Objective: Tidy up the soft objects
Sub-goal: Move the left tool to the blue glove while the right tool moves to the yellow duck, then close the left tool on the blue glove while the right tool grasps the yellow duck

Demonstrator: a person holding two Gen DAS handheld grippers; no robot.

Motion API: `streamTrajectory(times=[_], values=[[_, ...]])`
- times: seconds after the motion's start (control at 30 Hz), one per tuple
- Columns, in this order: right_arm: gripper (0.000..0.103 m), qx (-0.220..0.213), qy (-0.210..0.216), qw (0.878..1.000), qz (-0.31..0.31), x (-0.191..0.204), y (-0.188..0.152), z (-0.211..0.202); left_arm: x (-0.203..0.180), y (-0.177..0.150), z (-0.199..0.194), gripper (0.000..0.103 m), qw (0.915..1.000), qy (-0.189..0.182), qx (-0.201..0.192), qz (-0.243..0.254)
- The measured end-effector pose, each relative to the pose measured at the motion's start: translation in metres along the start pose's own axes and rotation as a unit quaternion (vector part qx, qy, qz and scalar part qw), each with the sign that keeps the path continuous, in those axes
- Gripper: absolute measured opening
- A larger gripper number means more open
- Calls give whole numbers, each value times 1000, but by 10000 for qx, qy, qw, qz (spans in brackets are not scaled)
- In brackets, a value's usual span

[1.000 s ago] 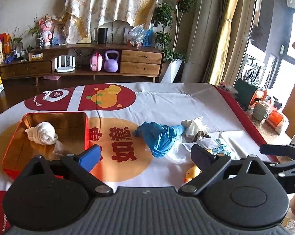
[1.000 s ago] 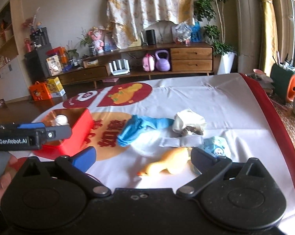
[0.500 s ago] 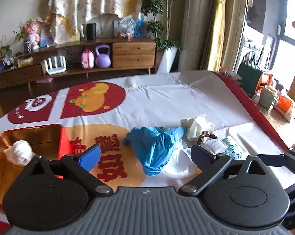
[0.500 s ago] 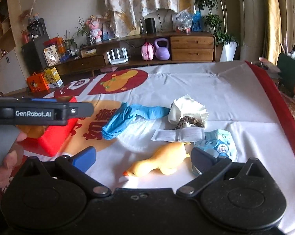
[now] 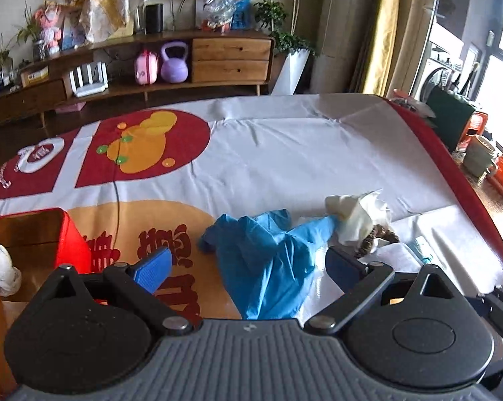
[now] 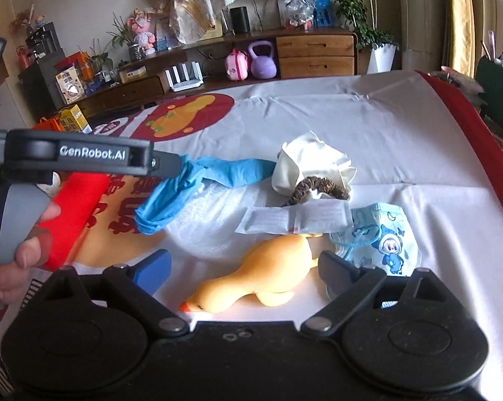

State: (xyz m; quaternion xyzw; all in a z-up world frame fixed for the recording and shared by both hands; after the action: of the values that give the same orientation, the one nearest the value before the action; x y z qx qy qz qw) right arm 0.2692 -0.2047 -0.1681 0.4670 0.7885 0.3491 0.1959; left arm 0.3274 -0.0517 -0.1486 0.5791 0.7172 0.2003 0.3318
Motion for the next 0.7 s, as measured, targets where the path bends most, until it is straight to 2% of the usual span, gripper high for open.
streamTrajectory(times=[0.23, 0.43, 0.6, 0.7], values=[[86, 153, -30, 9994, 310, -11, -2, 15, 7, 7, 24, 99, 9989, 50, 220, -418], [86, 191, -3, 9995, 247, -7, -3, 20, 1, 6, 37, 98, 9990, 33, 316, -318], [81, 244, -22, 9994, 240, -6, -5, 25, -1, -1, 45, 98, 9984, -42, 474, -292], [78, 249, -33, 9994, 243, -6, -5, 25, 1, -3, 47, 84, 9977, -125, 563, -361]])
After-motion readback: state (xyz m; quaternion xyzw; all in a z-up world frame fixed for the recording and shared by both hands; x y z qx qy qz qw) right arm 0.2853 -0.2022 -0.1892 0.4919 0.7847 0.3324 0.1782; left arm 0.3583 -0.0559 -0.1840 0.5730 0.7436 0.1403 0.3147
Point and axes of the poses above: each gripper's, at about its wrist camera, not at the fingertips, and z roughly the way its jaws point, x to its left, y to its top, the point moved 9 cm from there along z, roughly the way its jaws point, and after that the axes turned 12 degrees about -z, right-handed, at the moved point
